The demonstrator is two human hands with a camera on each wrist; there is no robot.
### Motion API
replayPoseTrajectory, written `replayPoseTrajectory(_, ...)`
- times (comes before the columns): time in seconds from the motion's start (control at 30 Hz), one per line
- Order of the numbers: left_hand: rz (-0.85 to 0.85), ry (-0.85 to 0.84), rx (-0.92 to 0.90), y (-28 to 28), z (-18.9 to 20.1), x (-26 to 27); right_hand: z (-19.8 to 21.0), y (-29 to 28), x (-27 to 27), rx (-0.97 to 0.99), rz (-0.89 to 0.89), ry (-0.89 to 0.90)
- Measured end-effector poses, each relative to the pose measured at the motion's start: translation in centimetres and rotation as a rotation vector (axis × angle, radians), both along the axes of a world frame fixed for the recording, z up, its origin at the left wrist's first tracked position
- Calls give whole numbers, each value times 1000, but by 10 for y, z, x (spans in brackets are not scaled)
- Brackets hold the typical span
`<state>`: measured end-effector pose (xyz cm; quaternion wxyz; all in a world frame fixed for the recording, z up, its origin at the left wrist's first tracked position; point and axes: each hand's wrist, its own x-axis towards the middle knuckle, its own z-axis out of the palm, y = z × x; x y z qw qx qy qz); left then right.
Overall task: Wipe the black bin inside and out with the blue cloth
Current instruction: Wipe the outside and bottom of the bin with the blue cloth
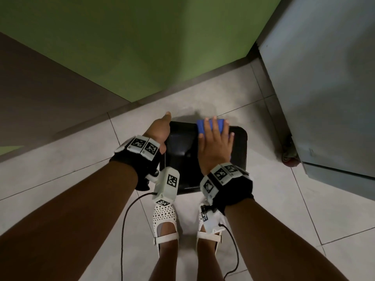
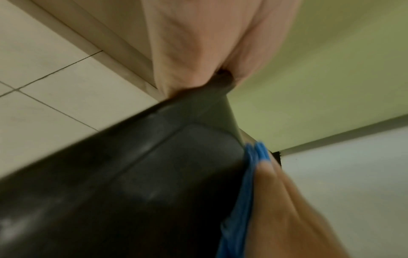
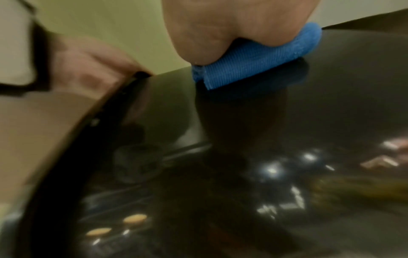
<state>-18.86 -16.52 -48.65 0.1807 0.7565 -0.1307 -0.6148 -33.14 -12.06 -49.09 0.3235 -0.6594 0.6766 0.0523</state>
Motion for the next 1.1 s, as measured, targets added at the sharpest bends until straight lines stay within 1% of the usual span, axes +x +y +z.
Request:
replayPoseTrajectory(0.07, 1, 4, 17, 3, -2, -1, 10, 0, 17, -14, 121, -9)
replayPoseTrajectory(0.1, 13, 18, 10, 5, 4, -4, 15, 1, 25, -21, 163, -21)
replayPoseTrajectory(0.17, 28, 39, 2, 3, 15, -10, 19, -2, 31, -51, 181, -47)
replayPoseTrajectory(0.23, 2, 1, -22, 6, 16, -13, 16, -10, 23, -66, 158, -56)
replayPoseTrajectory(0.3, -24, -78, -37, 11, 18, -9, 8, -18, 3, -45, 62, -14)
replayPoseTrajectory(0.37, -16, -86, -25, 16, 19, -6, -7, -24, -28, 15, -124, 15)
replayPoseTrajectory(0.43, 32, -108, -17, 21, 18, -3, -21, -26, -57, 103, -285, 3)
replayPoseTrajectory(0.5, 70, -116, -35, 23, 19, -3, -28, -29, -68, 161, -410, -18)
replayPoseTrajectory(0.57, 43, -124, -77, 24, 21, -6, -26, -29, -62, 159, -467, 37)
replayPoseTrajectory(0.63, 11, -150, -136, 22, 25, -11, -15, -26, -44, 75, -396, 68)
replayPoseTrajectory(0.77, 50, -78, -203, 12, 41, -21, 22, -11, 24, -178, -120, -16)
replayPoseTrajectory(0.83, 49, -69, -215, 11, 46, -24, 33, -10, 45, -195, -60, -74)
replayPoseTrajectory(0.87, 51, -65, -219, 12, 48, -25, 35, -13, 47, -181, -63, -97)
replayPoseTrajectory(0.93, 20, -72, -248, 10, 50, -25, 32, -25, 35, -172, -72, -78)
replayPoseTrajectory(1.03, -25, -69, -269, 12, 52, -22, 19, -49, 1, -124, -69, 48)
replayPoseTrajectory(1.1, -37, -36, -270, 19, 51, -21, 11, -61, -29, -10, -130, 107)
